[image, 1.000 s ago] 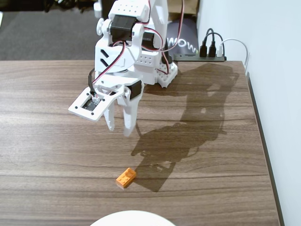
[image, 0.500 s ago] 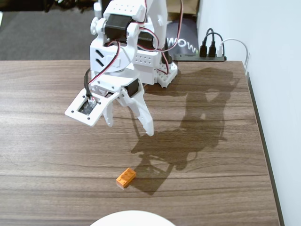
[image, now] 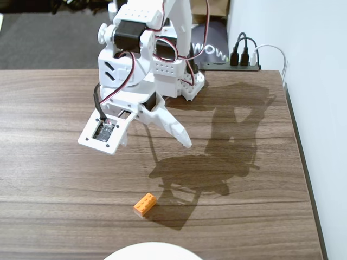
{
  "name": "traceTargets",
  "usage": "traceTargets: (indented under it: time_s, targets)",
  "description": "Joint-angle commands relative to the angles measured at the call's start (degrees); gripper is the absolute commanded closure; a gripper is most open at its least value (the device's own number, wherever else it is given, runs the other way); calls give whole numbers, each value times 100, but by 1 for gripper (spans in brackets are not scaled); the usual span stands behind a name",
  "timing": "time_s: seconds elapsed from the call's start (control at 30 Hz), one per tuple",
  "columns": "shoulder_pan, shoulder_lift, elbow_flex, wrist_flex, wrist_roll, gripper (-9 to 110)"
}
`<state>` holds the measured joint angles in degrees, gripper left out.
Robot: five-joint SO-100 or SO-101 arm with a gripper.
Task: Grasp a lego block and put it on the plate.
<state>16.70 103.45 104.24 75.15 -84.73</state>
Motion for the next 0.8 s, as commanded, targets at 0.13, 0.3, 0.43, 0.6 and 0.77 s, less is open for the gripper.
traceTargets:
  time_s: [0.13, 0.3, 0.43, 0.6, 0.77]
  targets:
    - [35, -97, -378, -149, -185, 39]
    - [53, -185, -448, -158, -264, 38]
    - [70, -264, -448, -264, -360, 38]
    - [53, -352, -448, -369, -448, 38]
    - [97, -457, -448, -519, -563, 38]
